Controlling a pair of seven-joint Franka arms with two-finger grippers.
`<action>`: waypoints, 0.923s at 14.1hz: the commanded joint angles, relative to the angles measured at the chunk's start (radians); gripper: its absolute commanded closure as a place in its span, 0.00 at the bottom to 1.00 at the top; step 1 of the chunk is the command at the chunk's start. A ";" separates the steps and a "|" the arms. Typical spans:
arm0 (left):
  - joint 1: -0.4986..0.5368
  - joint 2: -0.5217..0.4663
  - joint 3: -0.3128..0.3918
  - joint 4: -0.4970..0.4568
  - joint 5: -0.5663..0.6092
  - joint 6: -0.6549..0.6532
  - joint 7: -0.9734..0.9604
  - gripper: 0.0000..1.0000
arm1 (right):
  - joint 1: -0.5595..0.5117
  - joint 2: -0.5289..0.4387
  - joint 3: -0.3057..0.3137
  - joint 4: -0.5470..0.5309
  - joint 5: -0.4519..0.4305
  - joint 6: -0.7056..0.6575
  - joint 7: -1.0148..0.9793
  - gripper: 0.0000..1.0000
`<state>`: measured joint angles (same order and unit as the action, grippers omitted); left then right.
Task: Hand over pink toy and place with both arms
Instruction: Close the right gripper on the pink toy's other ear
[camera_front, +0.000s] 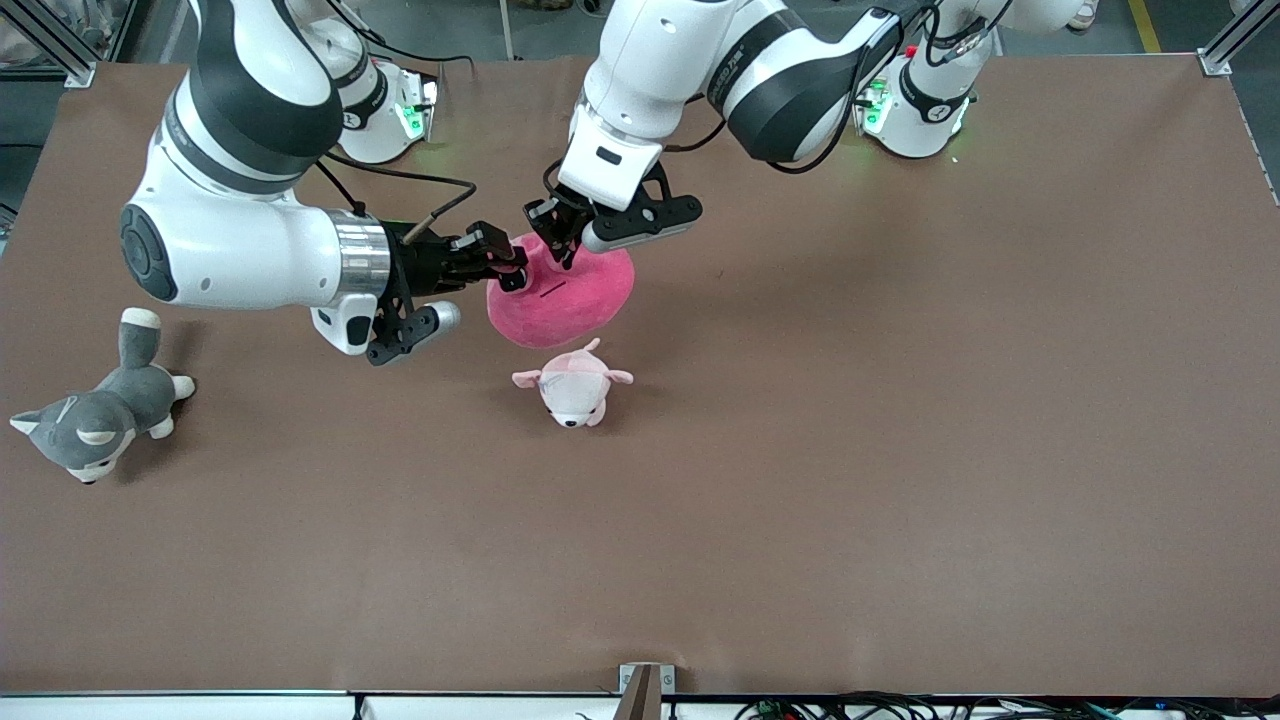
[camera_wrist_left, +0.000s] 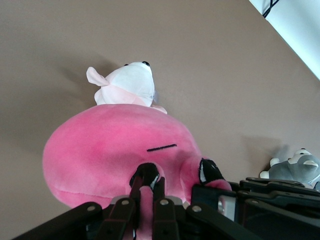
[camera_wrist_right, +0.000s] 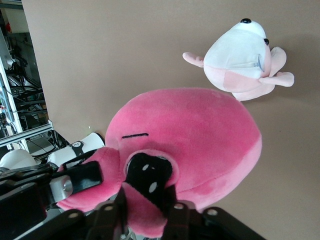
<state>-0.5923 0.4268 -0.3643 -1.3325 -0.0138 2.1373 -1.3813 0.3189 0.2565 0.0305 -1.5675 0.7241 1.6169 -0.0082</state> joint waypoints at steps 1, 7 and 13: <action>-0.007 0.017 0.001 0.035 -0.008 0.001 -0.012 0.98 | 0.005 -0.003 -0.004 -0.006 0.005 0.004 -0.009 1.00; -0.006 0.015 0.001 0.029 0.000 -0.004 -0.009 0.02 | -0.003 -0.007 -0.011 -0.006 0.003 -0.002 -0.007 1.00; 0.015 -0.006 0.011 0.030 0.017 -0.123 0.028 0.00 | -0.041 -0.026 -0.012 -0.005 0.005 -0.086 -0.006 1.00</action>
<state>-0.5853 0.4277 -0.3597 -1.3208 -0.0117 2.0780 -1.3765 0.3149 0.2564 0.0163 -1.5649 0.7236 1.5761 -0.0087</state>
